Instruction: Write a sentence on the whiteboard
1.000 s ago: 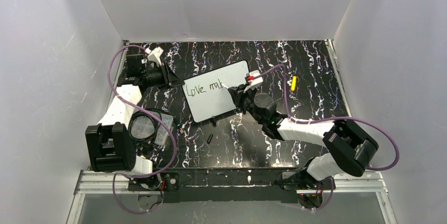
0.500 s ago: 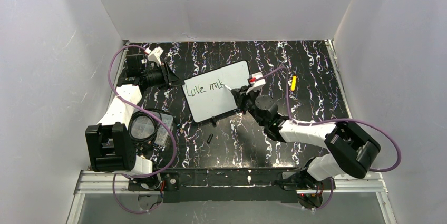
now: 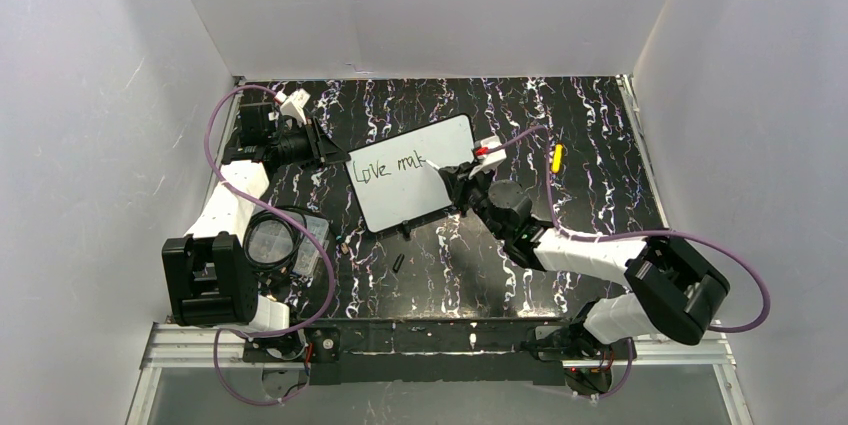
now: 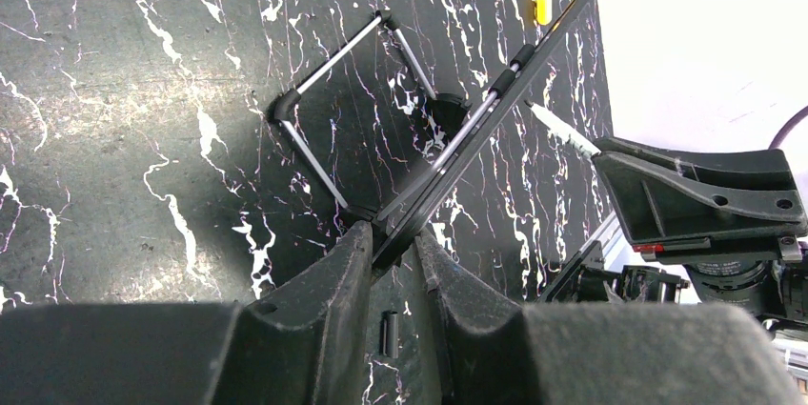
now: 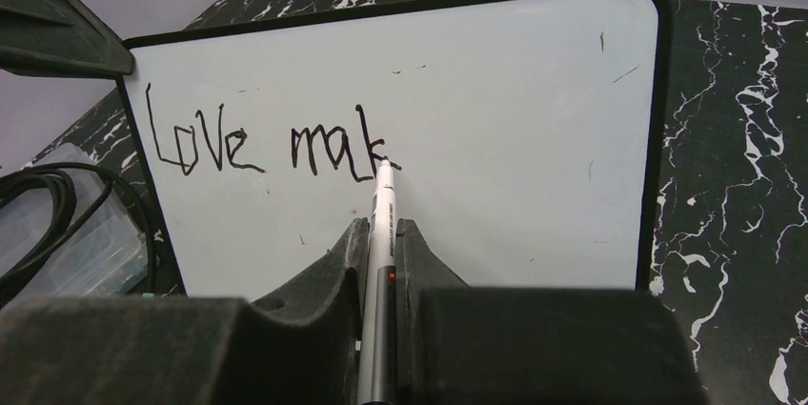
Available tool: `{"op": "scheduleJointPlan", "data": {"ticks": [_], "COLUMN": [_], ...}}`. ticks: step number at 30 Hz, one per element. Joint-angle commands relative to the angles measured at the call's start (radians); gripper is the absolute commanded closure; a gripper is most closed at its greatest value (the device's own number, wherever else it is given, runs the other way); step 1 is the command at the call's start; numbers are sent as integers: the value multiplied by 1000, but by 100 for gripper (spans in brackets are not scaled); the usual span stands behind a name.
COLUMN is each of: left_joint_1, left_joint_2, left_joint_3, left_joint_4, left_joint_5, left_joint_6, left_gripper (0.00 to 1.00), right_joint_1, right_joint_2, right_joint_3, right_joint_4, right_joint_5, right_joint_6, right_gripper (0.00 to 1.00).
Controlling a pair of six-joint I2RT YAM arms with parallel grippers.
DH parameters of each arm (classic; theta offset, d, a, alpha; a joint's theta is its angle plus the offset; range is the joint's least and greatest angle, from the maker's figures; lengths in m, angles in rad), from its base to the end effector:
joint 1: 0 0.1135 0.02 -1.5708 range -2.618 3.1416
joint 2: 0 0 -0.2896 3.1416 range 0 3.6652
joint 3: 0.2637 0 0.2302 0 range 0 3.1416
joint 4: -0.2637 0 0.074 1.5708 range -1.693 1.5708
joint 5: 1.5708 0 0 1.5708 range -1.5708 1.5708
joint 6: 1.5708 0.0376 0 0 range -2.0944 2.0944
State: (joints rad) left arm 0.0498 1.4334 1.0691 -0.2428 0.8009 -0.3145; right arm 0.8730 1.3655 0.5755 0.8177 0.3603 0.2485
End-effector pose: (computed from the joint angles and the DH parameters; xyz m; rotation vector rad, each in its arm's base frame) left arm 0.2926 -0.0124 0.3201 0.0763 2.1355 -1.0194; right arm 0.1831 0.1977 0.2844 -0.2000 1.5641 0.6084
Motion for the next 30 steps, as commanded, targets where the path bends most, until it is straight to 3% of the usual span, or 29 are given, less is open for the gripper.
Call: {"op": "scheduleJointPlan", "data": {"ticks": [1, 30], "left_joint_1": [-4, -5], "left_joint_2": [-4, -2], "left_joint_3": [32, 34], "left_joint_4": [-16, -16], "left_joint_5": [38, 40], "left_joint_6": [-5, -6], "left_gripper": [80, 80], "right_joint_1": [-6, -29], "right_joint_2": [12, 47], "right_joint_3": [35, 71], "right_joint_4": [62, 96], "right_joint_5": [11, 45], "right_joint_6": [-28, -64], "right_gripper": [99, 99]}}
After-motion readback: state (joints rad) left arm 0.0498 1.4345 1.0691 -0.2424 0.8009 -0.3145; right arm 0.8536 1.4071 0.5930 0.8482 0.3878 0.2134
